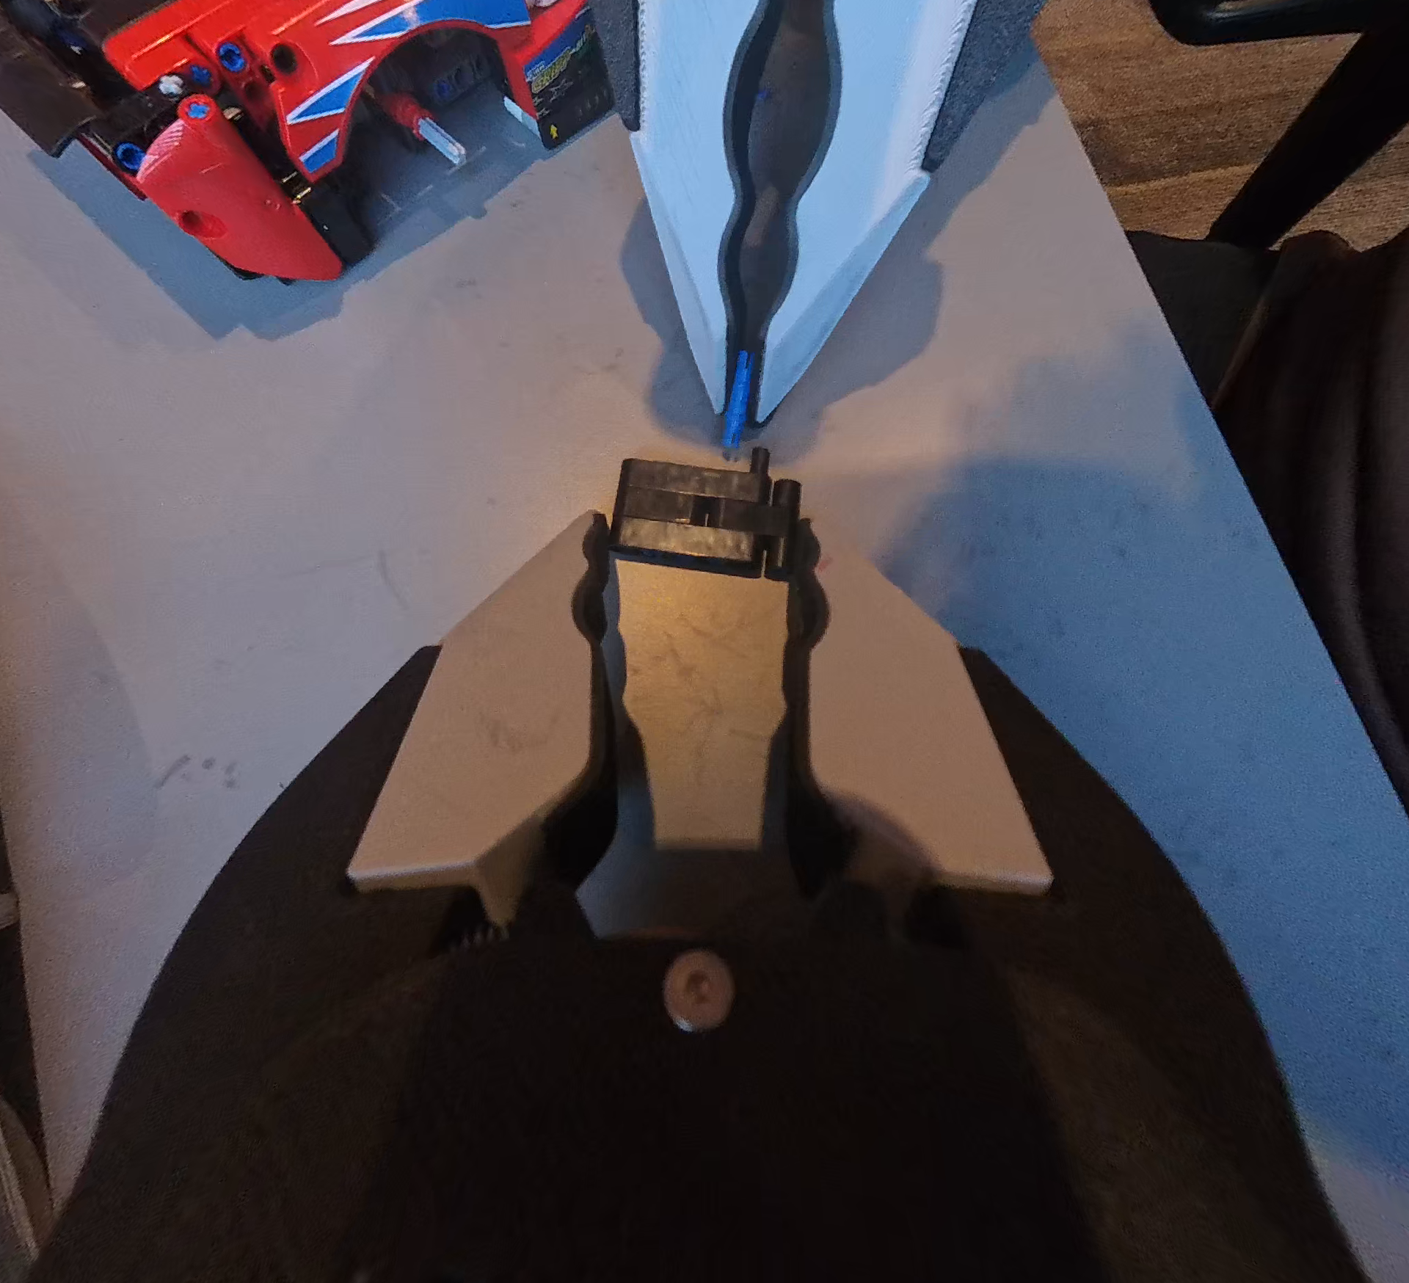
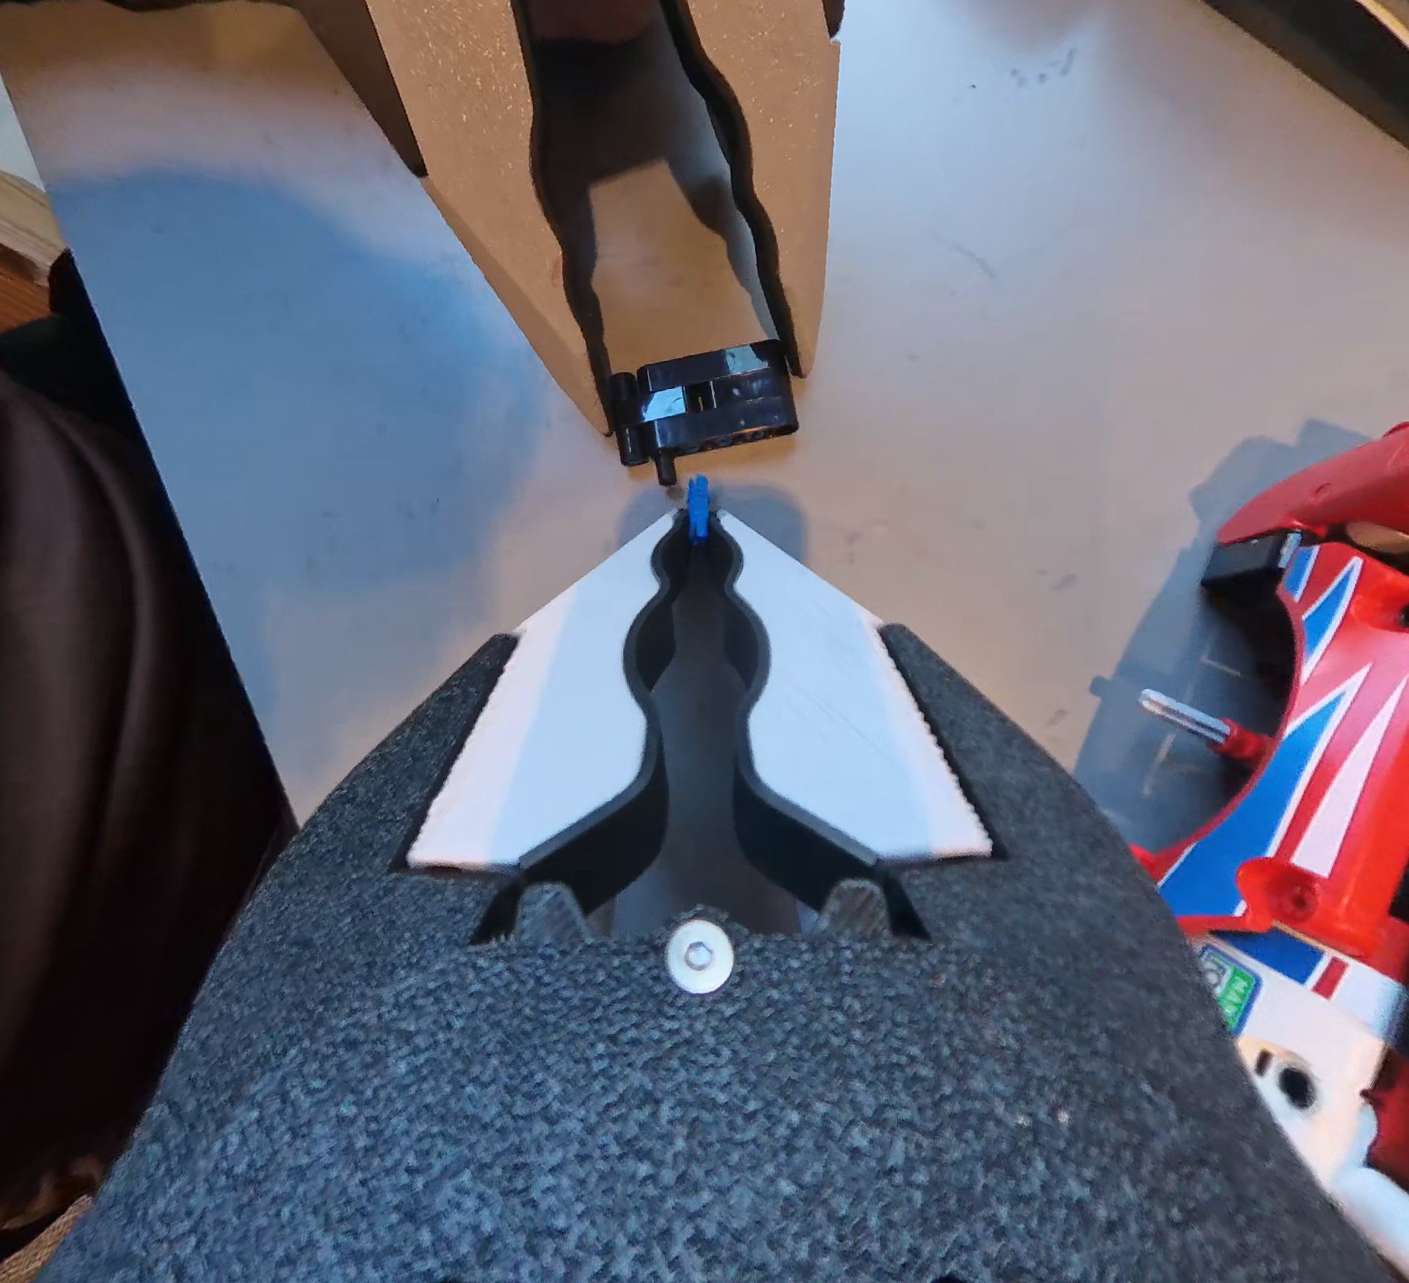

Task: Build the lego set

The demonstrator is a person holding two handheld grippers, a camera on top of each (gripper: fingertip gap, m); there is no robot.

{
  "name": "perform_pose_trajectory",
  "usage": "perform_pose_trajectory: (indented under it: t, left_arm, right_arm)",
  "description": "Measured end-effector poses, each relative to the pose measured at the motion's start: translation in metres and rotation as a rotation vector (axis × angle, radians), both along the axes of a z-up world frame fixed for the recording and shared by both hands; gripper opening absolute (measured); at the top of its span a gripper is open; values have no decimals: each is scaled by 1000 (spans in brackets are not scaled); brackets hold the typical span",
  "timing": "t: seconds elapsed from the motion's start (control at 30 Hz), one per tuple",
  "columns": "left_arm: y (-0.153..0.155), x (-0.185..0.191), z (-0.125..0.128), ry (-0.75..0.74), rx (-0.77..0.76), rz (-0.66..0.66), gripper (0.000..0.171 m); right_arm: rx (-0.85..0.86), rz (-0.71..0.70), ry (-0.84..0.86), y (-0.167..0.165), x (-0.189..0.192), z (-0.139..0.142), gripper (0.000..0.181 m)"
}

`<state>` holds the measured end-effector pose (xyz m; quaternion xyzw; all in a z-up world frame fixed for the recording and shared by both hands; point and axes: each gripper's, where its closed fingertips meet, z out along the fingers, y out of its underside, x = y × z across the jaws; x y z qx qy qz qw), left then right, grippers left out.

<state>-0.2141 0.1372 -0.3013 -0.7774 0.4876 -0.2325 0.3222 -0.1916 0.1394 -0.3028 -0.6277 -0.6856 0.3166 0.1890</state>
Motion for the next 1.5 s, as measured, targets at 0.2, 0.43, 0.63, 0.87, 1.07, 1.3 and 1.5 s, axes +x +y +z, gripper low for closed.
perform_pose_trajectory:
  t: [0.2, 0.43, 0.63, 0.87, 1.07, 1.3, 1.5]
  left_arm:
    - [0, 0, 0, -3, -3, -2, 47]
    - [1, 2, 0, -4, -1, -2, 47]
    - [1, 3, -1, -5, 3, -2, 47]
    - [1, 4, -1, -6, 3, -3, 47]
    - [1, 4, -1, -6, 3, -2, 47]
    - [0, 3, 1, -38, -45, 88, 47]
    - [-49, 0, 10, -106, -350, 17, 47]
  right_arm:
    - [-5, 9, 18, -3, 2, 0, 9]
    - [-20, 12, 28, -3, 6, 0, 6]
    - [-15, 21, 33, -3, 6, 0, 6]
    - [-42, 20, 44, -3, 6, 0, 6]
    - [-39, 22, 46, -3, 6, 0, 6]
    - [-33, 26, 48, -3, 6, 0, 6]
    - [-3, 29, 45, -3, 7, 0, 6]
